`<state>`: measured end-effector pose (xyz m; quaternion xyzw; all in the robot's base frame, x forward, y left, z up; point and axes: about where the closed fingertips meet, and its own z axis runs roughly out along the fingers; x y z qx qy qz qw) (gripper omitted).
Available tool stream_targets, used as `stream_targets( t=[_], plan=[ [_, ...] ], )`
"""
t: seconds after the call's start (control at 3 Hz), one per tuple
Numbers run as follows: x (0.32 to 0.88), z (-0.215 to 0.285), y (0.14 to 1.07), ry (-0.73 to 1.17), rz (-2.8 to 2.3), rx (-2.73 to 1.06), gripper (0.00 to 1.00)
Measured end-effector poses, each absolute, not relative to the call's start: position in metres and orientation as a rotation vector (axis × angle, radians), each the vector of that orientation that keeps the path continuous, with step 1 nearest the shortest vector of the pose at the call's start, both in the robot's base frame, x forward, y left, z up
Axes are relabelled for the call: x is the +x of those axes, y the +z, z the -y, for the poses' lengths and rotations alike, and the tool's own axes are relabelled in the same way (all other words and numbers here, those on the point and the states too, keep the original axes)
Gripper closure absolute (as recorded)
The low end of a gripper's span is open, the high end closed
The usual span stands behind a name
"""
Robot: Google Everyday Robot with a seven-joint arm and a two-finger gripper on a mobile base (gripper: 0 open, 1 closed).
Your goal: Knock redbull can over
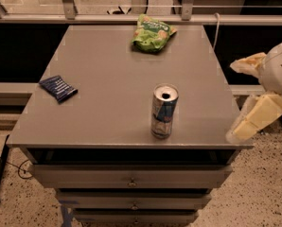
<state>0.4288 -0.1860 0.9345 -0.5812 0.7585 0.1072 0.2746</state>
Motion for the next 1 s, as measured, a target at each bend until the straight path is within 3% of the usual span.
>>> stream_targets(
  t=[1.0],
  plan=[
    [0.444, 0.091, 0.890, 0.760, -1.628, -1.362, 0.00]
  ],
)
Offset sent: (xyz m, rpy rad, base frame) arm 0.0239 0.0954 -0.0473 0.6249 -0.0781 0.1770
